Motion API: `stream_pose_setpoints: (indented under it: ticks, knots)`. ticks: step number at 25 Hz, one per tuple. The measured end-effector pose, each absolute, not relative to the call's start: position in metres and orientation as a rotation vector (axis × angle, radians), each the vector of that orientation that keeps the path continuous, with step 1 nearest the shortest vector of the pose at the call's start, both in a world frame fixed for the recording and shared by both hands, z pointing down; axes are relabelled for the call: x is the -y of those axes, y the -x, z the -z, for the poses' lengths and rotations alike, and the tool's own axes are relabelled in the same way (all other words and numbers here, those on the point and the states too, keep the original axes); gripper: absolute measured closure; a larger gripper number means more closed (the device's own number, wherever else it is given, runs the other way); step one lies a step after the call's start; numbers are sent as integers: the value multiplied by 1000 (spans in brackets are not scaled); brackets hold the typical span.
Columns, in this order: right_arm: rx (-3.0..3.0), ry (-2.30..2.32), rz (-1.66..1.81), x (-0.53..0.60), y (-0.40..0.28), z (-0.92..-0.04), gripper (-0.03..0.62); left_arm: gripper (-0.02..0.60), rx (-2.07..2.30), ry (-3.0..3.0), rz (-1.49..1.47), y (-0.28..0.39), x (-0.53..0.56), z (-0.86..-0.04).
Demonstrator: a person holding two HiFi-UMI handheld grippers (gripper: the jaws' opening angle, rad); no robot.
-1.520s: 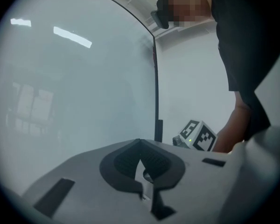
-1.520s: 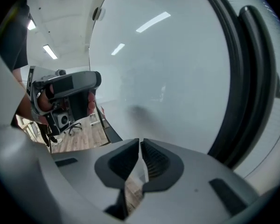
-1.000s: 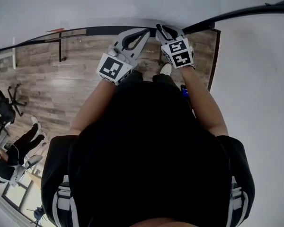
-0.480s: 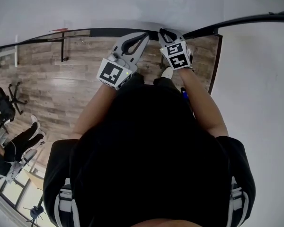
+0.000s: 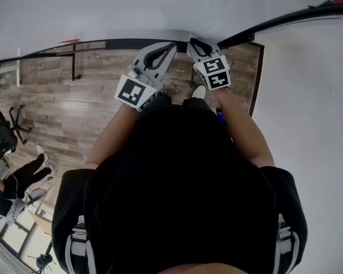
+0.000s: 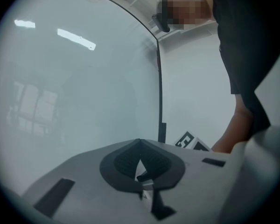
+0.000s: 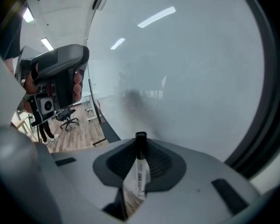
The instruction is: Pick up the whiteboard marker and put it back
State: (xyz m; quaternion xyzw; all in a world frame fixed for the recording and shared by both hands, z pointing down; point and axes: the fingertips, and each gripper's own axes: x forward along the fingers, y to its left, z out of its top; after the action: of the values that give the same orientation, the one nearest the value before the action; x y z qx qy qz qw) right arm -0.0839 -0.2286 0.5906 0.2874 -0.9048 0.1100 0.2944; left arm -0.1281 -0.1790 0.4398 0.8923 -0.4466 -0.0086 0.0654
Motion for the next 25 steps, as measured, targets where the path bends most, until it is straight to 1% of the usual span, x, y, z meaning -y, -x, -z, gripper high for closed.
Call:
stream_pose_setpoints:
  ticks: [14, 19, 25]
  knots:
    - [2500, -808, -297, 224, 65, -557, 536, 577, 1344, -2716, -18, 116, 173, -437]
    - [2547, -844, -305, 220, 53, -533, 536, 577, 1325, -2726, 10, 107, 173, -428]
    - [2590, -868, -243, 217, 45, -509, 536, 577, 1336, -2733, 12, 105, 176, -423]
